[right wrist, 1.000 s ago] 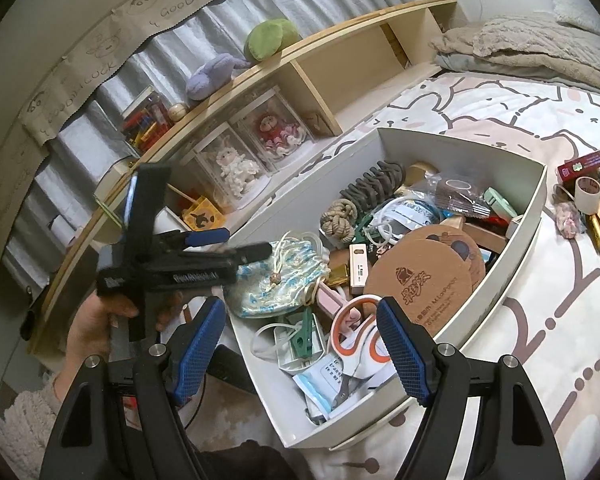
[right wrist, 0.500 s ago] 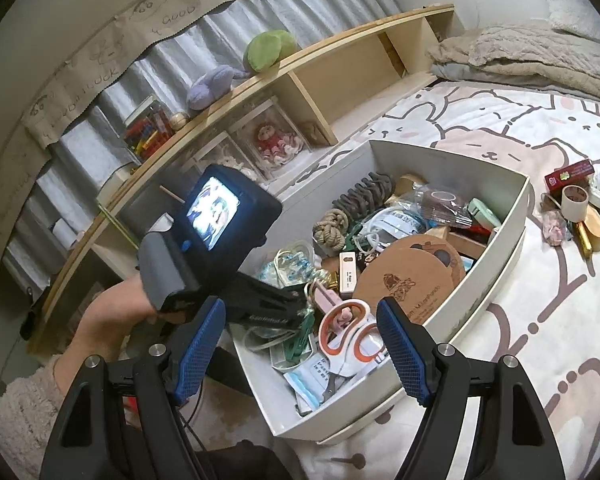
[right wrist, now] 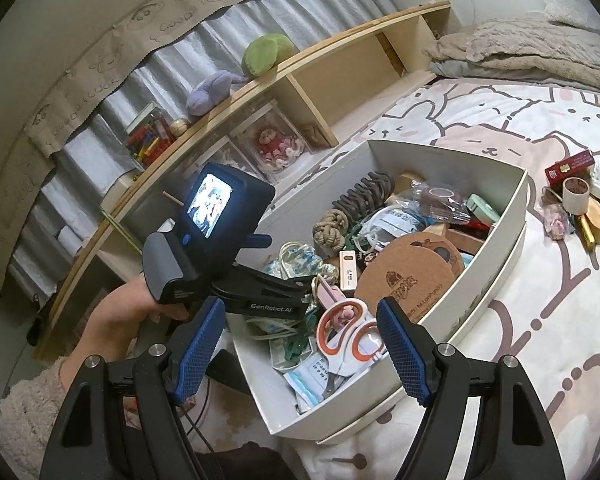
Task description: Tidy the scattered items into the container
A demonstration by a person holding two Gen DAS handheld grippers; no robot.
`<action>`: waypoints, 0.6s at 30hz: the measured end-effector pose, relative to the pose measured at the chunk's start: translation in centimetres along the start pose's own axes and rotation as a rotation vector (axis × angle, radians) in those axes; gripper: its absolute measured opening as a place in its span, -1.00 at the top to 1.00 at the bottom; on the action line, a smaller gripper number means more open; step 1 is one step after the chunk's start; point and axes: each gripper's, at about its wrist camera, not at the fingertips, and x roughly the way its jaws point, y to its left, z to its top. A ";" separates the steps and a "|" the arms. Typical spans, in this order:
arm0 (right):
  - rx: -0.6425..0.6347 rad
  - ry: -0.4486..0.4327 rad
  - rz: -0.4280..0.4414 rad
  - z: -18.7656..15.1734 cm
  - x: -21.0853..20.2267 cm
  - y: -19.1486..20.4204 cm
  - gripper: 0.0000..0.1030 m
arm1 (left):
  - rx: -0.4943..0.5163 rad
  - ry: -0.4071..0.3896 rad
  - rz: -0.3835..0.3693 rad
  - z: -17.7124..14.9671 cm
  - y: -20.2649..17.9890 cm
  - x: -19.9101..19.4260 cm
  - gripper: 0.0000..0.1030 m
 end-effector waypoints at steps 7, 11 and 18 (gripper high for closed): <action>-0.027 -0.015 -0.019 0.3 -0.4 1.1 -0.52 | -0.030 -0.061 -0.075 -1.2 0.2 -2.6 -0.86; -0.064 -0.012 -0.030 0.2 -0.5 2.1 -0.52 | -0.035 -0.100 -0.079 -1.6 -0.1 -4.1 -0.86; -0.092 -0.040 -0.042 0.2 -1.8 3.3 -0.52 | -0.049 -0.130 -0.081 -2.4 -0.4 -5.8 -0.86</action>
